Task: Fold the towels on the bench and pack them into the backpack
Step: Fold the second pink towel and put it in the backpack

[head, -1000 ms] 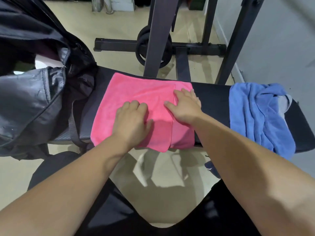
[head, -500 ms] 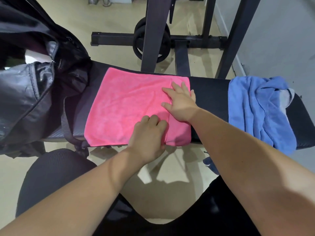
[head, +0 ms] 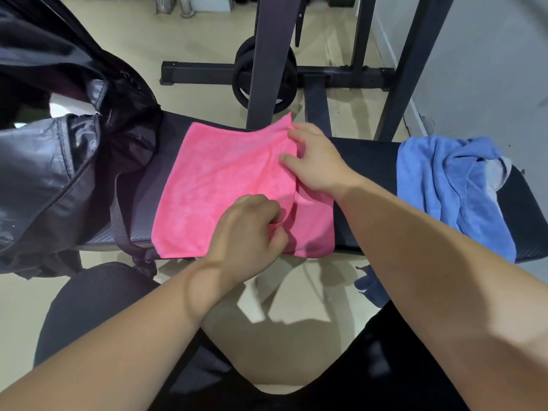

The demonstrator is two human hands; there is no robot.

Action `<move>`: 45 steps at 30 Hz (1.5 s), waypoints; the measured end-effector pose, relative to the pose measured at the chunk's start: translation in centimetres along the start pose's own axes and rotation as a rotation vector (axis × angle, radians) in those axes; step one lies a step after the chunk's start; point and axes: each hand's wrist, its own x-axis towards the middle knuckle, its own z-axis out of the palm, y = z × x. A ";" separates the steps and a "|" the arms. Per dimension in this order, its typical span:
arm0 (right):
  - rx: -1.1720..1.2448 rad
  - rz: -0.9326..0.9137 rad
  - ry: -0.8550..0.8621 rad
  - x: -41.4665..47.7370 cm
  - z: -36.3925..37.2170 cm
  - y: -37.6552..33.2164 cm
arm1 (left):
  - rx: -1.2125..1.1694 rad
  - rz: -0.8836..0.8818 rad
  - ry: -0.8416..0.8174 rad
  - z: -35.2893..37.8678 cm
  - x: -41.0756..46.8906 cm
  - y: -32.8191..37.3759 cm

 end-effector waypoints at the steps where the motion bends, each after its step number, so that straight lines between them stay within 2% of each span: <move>1: 0.014 -0.019 0.021 0.1 -0.6 -0.2 | -0.016 0.020 0.023 -0.1 0.4 0.4; 4: 0.031 -0.057 0.097 0.6 -2.4 -0.1 | -0.051 0.095 0.055 0.2 1.4 1.9; 8: 0.122 0.064 0.201 0.1 -4.1 1.3 | -0.064 0.146 -0.006 2.1 2.5 3.9; 13: 0.113 0.262 -0.022 -1.8 -3.1 4.2 | 0.082 0.136 -0.262 4.8 2.5 4.2; 16: 0.163 0.305 -0.009 -2.4 -2.3 5.1 | 0.126 0.121 -0.384 6.1 2.0 3.6; 19: 0.149 0.294 0.001 -2.3 -2.2 5.3 | 0.107 0.132 -0.420 6.4 1.8 3.4; 21: 0.052 0.257 0.027 -2.3 -2.3 5.4 | 0.065 0.129 -0.391 6.1 1.7 3.5; 24: -0.260 0.129 0.128 -2.8 -2.0 4.5 | 0.067 0.036 -0.146 5.1 2.0 2.6; 26: -0.412 0.057 0.037 -3.1 -1.1 3.7 | 0.165 -0.049 -0.019 4.1 2.8 1.1; 27: -0.461 0.043 -0.060 -3.4 -0.4 3.4 | 0.248 -0.117 -0.026 3.7 3.1 0.1; 29: -0.539 0.046 -0.243 -4.3 1.5 3.5 | 0.407 -0.291 -0.193 2.8 3.3 -2.1; 31: -0.583 0.039 -0.291 -5.3 2.7 4.0 | 0.467 -0.417 -0.393 2.2 2.7 -4.0; 33: -0.576 0.051 -0.280 -6.0 3.0 4.2 | 0.435 -0.439 -0.485 2.1 1.5 -5.1; 35: -0.576 0.077 -0.292 -6.6 2.7 4.1 | 0.408 -0.414 -0.503 2.0 0.4 -4.9; 37: -0.563 0.078 -0.263 -7.6 2.2 4.0 | 0.414 -0.411 -0.553 1.7 -0.2 -3.8; 39: -0.546 0.042 -0.144 -8.8 1.4 4.1 | 0.480 -0.378 -0.562 0.9 -0.5 -2.3; 41: -0.578 0.012 -0.011 -9.5 0.6 4.2 | 0.521 -0.320 -0.468 -0.1 -0.6 -1.1; 45: -0.565 0.030 0.153 -9.5 0.2 4.5 | 0.480 -0.235 -0.303 -1.0 0.1 -1.2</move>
